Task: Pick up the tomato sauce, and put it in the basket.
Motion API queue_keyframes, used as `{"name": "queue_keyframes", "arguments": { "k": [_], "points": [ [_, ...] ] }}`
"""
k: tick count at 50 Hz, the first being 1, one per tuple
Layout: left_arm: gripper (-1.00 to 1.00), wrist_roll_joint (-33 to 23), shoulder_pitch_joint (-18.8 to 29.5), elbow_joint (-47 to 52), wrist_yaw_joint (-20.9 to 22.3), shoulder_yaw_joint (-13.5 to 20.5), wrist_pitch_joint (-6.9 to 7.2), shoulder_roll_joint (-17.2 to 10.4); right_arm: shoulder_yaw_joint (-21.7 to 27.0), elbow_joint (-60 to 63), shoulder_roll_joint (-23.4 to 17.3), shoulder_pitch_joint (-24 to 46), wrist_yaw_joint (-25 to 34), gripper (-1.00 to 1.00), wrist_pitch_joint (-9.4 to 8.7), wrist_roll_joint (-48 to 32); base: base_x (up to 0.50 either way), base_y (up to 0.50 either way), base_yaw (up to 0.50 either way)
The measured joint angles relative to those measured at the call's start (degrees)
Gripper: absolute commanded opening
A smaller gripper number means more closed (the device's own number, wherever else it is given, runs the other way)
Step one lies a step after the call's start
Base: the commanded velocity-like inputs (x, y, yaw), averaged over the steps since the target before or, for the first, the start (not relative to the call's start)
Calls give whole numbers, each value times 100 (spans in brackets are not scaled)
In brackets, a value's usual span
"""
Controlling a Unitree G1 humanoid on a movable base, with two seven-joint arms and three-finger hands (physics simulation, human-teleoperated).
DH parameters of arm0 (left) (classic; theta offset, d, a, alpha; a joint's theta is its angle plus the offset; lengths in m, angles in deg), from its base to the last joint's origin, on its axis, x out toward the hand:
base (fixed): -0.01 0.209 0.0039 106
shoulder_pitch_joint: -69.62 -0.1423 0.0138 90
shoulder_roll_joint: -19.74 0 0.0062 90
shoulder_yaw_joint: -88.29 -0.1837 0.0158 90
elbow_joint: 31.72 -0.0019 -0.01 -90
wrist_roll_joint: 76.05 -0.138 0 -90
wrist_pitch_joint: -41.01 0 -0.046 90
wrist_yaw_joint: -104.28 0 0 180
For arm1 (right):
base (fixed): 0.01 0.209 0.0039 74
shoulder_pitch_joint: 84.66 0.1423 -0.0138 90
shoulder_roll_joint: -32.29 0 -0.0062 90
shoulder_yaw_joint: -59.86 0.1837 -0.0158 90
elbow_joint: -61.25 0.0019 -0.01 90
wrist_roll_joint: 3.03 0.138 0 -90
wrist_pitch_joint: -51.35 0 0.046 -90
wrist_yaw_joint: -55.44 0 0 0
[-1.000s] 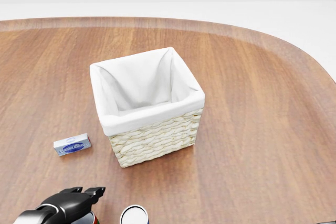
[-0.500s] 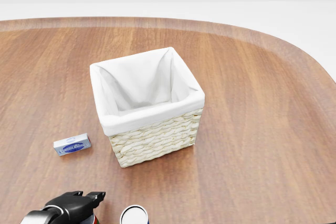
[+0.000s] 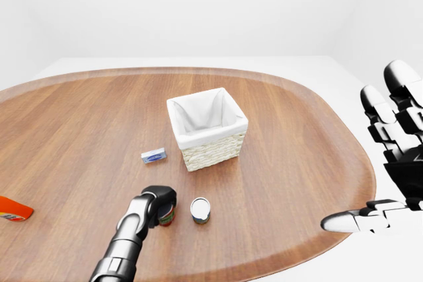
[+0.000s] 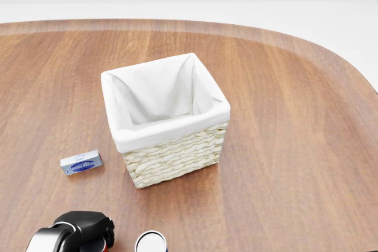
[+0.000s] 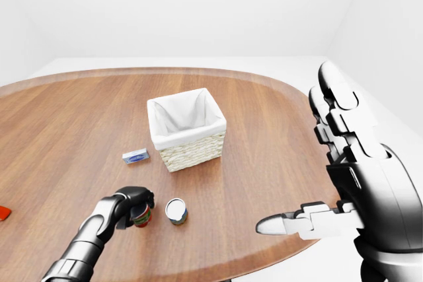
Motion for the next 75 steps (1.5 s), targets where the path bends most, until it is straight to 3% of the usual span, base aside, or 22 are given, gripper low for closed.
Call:
{"name": "queue_keyframes", "arguments": {
  "k": [15, 23, 27, 33, 39, 43, 50, 57, 63, 71, 75],
  "points": [
    [-100, -127, 141, -267, -71, -101, 0, 6, 51, 0, -57, 42, 0, 100, 0, 78, 0, 0, 0],
    [-100, -26, -104, 308, 416, 32, 0, -28, 10, 1, -71, 81, 0, 100, 0, 67, 0, 0, 0],
    [-100, 328, -268, 1170, 889, 208, 0, -10, -17, 1, -81, 96, 0, 100, 0, 53, 0, 0, 0],
    [-100, 1171, -303, 2750, 889, 552, 0, 48, -20, 1, -75, 81, 0, 100, 0, 43, 0, 0, 0],
    [-100, 2128, -14, 4304, 888, 891, 0, 82, -59, 1, -63, 91, 0, 100, 0, 14, 0, 0, 0],
    [-100, 2646, 290, 5224, 888, 1028, 168, 93, -103, 1, -62, 114, 0, 100, 0, -14, 0, 0, 0],
    [-100, 3073, 1109, 6350, 889, 1077, 1000, 57, -136, 1, -39, 101, 0, 100, 0, -59, 0, 0, 0],
    [-100, 3024, 2207, 6258, 888, 884, 1000, 130, -184, 1, 3, 69, 0, 100, 0, -129, 0, 0, 0],
    [-100, 2832, 3503, 4572, 822, 658, 1000, 253, -199, 1, 70, 35, 0, 100, 0, -163, 0, 0, 0],
    [-100, 2467, 5558, 1830, -245, 443, 967, 273, -145, 1, 219, -82, 0, 100, 0, -180, 0, 0, 0],
    [-100, 2259, 6342, 510, -815, 357, 1000, 277, -85, 1, 288, -152, 0, 100, 0, -160, 0, 0, 0]
  ]
}}
